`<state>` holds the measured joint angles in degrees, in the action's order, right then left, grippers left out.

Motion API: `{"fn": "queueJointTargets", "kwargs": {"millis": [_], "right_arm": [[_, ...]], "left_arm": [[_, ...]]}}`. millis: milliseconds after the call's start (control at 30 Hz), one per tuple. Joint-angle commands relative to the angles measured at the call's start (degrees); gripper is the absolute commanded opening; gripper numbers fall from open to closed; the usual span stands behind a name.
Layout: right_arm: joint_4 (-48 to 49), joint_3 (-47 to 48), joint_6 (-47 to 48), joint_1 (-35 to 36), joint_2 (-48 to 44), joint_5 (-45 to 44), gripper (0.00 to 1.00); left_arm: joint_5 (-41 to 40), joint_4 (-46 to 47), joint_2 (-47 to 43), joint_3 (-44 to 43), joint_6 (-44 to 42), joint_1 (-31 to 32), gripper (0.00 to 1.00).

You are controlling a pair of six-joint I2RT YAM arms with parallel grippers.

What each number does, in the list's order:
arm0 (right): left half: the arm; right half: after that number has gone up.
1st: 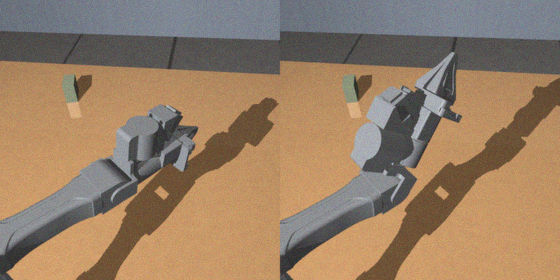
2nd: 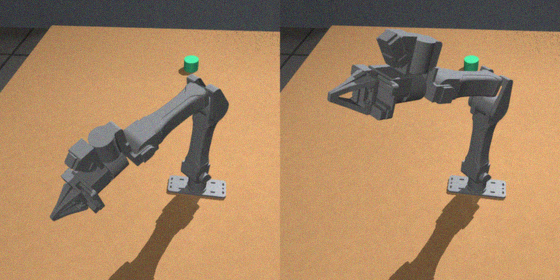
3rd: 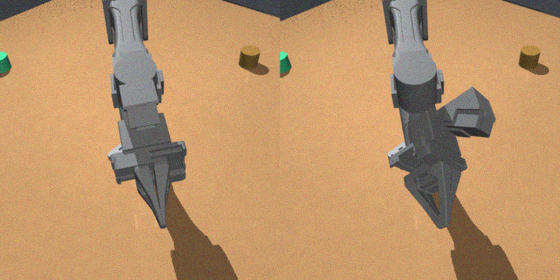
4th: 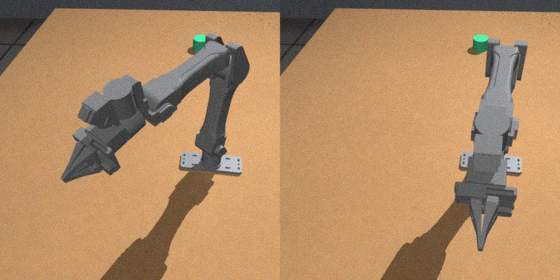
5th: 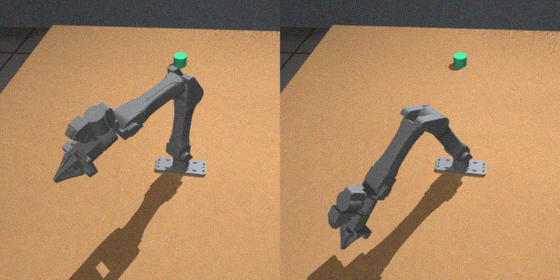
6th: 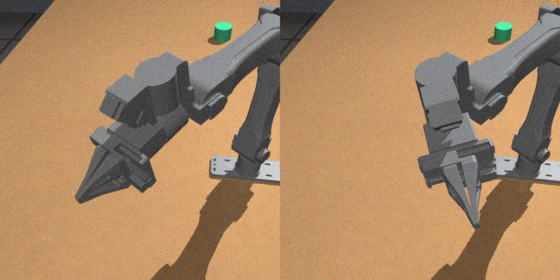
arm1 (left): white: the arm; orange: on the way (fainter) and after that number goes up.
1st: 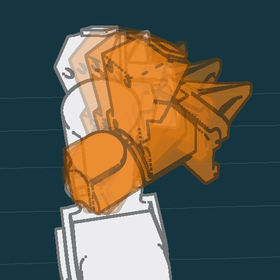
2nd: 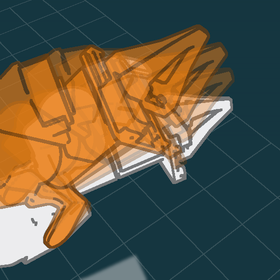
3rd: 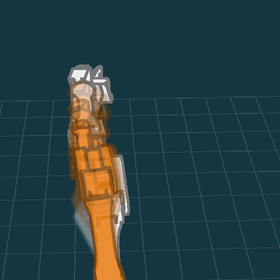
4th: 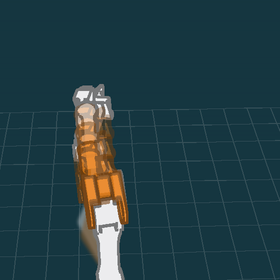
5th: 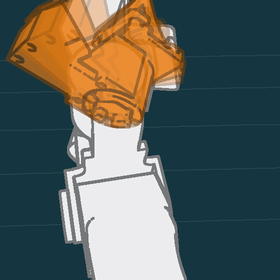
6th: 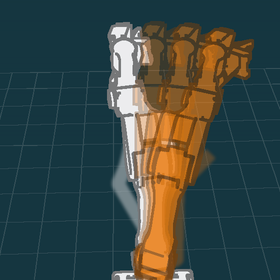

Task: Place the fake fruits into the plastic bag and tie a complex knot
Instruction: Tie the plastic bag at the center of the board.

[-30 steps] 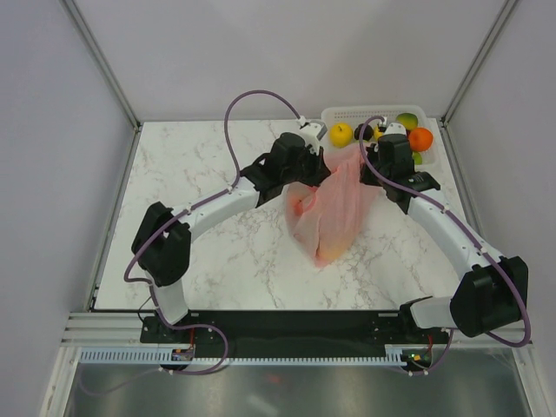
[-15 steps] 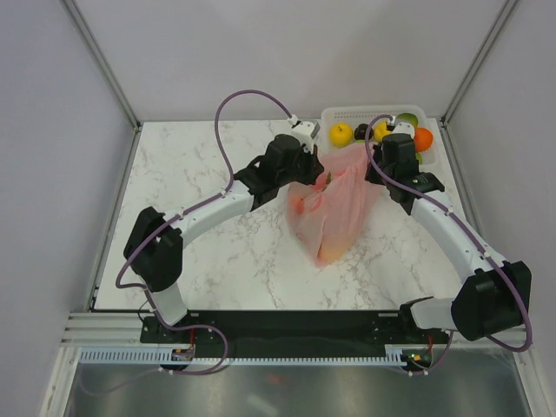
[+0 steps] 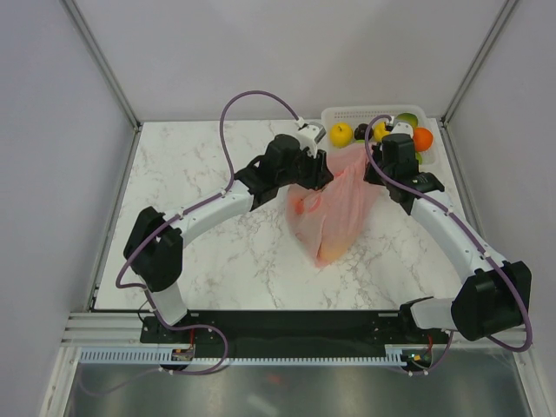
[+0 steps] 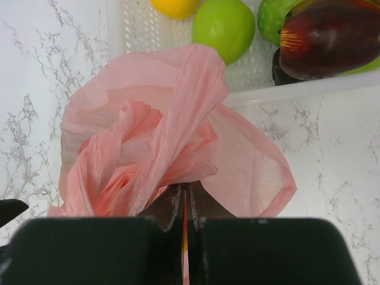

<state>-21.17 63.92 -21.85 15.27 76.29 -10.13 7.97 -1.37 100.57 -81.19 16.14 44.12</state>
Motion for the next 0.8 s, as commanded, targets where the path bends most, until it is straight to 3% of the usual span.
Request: {"fn": "queueJointTargets", "kwargs": {"millis": [0, 133, 333, 767], "right_arm": [[1.66, 1.73, -0.04, -0.06, -0.79, 0.90, 0.00], [1.48, 1.82, 0.14, -0.06, -0.79, 1.17, 0.00], [1.74, 2.08, 0.14, -0.06, -0.18, 2.48, 0.00], [2.27, 2.53, 0.58, -0.06, 0.97, 6.26, 0.00]], "left_arm": [[4.95, -3.18, 0.23, -2.22, -4.01, 0.00, 0.47], [9.42, -4.34, -0.47, -1.70, -6.29, 0.18, 0.55], [11.72, -5.05, 1.37, -4.32, -7.18, 0.97, 0.57], [3.55, -5.05, 6.12, -11.45, -6.65, 3.78, 0.58]]}}
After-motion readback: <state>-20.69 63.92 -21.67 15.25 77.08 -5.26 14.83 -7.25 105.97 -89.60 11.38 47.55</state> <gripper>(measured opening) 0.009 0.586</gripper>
